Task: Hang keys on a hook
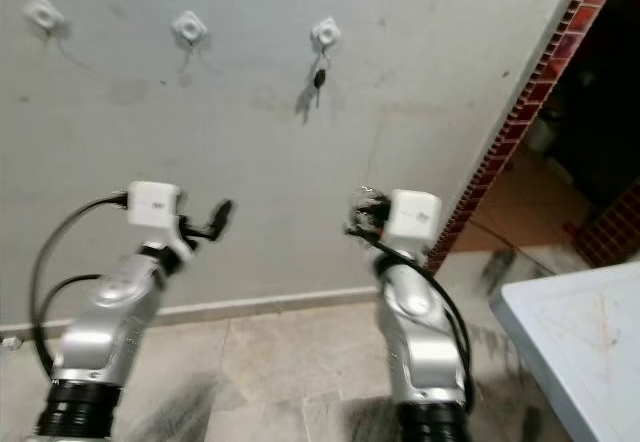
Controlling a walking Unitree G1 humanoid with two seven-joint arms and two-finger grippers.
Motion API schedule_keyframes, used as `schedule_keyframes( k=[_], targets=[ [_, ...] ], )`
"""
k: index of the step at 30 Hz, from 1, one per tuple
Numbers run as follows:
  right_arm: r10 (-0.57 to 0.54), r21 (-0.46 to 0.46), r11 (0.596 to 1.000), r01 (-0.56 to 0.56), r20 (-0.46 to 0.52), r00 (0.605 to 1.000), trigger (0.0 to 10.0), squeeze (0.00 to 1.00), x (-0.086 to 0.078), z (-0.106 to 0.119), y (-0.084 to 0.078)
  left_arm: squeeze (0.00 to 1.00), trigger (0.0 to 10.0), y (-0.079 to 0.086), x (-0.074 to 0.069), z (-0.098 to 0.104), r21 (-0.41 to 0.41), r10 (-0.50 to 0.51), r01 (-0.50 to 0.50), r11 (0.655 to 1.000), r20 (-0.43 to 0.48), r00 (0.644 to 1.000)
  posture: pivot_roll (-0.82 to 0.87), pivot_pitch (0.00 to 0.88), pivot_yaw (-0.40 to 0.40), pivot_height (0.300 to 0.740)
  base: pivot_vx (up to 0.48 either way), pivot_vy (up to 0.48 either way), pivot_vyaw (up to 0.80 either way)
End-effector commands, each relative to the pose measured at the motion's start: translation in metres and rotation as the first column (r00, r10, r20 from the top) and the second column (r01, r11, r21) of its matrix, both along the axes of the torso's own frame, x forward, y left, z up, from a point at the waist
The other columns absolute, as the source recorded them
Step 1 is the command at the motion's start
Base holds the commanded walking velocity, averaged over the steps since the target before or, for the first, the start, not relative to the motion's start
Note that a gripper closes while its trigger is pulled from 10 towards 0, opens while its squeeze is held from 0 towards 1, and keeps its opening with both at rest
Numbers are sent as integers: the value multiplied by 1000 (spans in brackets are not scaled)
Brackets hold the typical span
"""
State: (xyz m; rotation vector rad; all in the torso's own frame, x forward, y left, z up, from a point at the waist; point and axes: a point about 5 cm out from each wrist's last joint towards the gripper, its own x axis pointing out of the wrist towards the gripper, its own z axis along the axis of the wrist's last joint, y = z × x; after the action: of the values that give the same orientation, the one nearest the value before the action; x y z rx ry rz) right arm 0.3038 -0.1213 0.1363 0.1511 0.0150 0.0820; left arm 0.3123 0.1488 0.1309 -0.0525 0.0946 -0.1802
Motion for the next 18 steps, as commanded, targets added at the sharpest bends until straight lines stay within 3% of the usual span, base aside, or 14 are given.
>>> schedule_keyframes(
  k=[1, 11, 18],
  targets=[
    [-45, -10, 999, 45, -2, 999, 10000, 0, 0, -1, -14, 0, 10000, -13, 2, 3, -11, -38, 38, 999, 8, 999, 80, 0, -95, 740, 281, 390, 0],
    [-49, -9, 999, 49, -4, 999, 10000, 0, 0, -2, -14, 0, 10000, -13, 2, 2, -8, -30, 29, 1000, -7, 1000, 78, 0, -97, 740, 49, 395, 0],
    [-51, -7, 999, 51, -6, 999, 10000, 0, 0, -2, -14, 0, 10000, -12, 3, 1, -41, -3, 2, 999, -20, 1000, 77, 0, -94, 740, 0, 0, 0]
  ],
)
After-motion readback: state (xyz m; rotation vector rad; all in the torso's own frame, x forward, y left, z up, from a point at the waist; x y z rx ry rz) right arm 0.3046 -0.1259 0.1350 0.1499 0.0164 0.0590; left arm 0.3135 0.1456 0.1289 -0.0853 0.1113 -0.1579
